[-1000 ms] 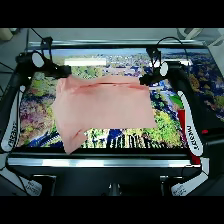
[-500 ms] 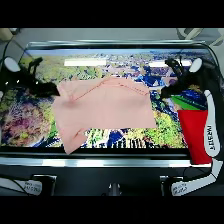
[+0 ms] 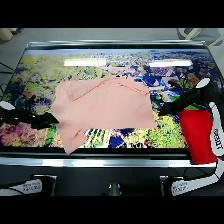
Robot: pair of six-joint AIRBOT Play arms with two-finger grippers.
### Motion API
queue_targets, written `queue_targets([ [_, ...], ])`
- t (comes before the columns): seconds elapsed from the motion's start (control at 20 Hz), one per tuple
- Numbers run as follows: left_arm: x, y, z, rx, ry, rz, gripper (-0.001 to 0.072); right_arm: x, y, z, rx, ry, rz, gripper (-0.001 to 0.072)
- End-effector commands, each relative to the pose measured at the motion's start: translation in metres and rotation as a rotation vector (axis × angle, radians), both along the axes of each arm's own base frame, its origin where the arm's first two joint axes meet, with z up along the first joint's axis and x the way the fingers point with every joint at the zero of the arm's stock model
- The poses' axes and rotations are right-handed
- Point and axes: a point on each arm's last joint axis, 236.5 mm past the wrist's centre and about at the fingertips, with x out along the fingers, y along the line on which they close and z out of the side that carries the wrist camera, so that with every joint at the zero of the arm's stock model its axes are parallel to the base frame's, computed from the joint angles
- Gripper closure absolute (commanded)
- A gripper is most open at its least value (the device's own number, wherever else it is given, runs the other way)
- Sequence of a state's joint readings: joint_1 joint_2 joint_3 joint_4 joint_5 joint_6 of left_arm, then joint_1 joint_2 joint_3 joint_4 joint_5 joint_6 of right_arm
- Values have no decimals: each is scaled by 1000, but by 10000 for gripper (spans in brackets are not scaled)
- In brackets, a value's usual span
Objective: Fold the shirts.
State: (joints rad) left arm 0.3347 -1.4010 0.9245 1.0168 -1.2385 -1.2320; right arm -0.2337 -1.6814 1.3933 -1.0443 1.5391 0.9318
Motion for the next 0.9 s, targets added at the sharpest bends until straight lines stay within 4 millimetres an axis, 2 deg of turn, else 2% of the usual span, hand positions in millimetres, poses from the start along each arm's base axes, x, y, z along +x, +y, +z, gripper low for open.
queue_targets([
  [0.0, -10, -7, -24, 4, 42, -32, 112, -10, -5, -11, -64, 27, 43, 423],
  [0.1, -13, -11, -31, -3, 65, -44, 116, -14, -14, -16, -112, 37, 63, 424],
  [0.15, -13, -13, -34, -3, 70, -47, 142, -15, -17, -17, -125, 40, 67, 424],
  [0.2, -10, -14, -37, 3, 65, -46, 252, -16, -19, -18, -137, 42, 69, 424],
  [0.25, -6, -14, -39, 14, 53, -40, 257, -18, -19, -20, -138, 51, 70, 410],
  [0.3, -2, -14, -41, 24, 47, -22, 346, -22, -17, -23, -129, 62, 71, 258],
  [0.35, 2, -14, -41, 31, 42, -6, 462, -27, -15, -27, -117, 75, 77, 152],
  [0.4, 3, -15, -41, 31, 37, -2, 617, -31, -11, -32, -100, 86, 70, 153],
  [0.45, 4, -16, -40, 28, 34, -6, 682, -32, -4, -36, -73, 88, 51, 156],
  [0.6, 2, -17, -37, 24, 35, -15, 683, -30, 17, -52, -36, 67, 9, 169],
  [0.8, 4, -19, -28, 16, 12, -10, 683, -39, 44, -69, -48, 91, 23, 203],
  [0.85, 10, -23, -20, -3, -9, 4, 683, -36, 46, -72, -70, 77, 20, 304],
])
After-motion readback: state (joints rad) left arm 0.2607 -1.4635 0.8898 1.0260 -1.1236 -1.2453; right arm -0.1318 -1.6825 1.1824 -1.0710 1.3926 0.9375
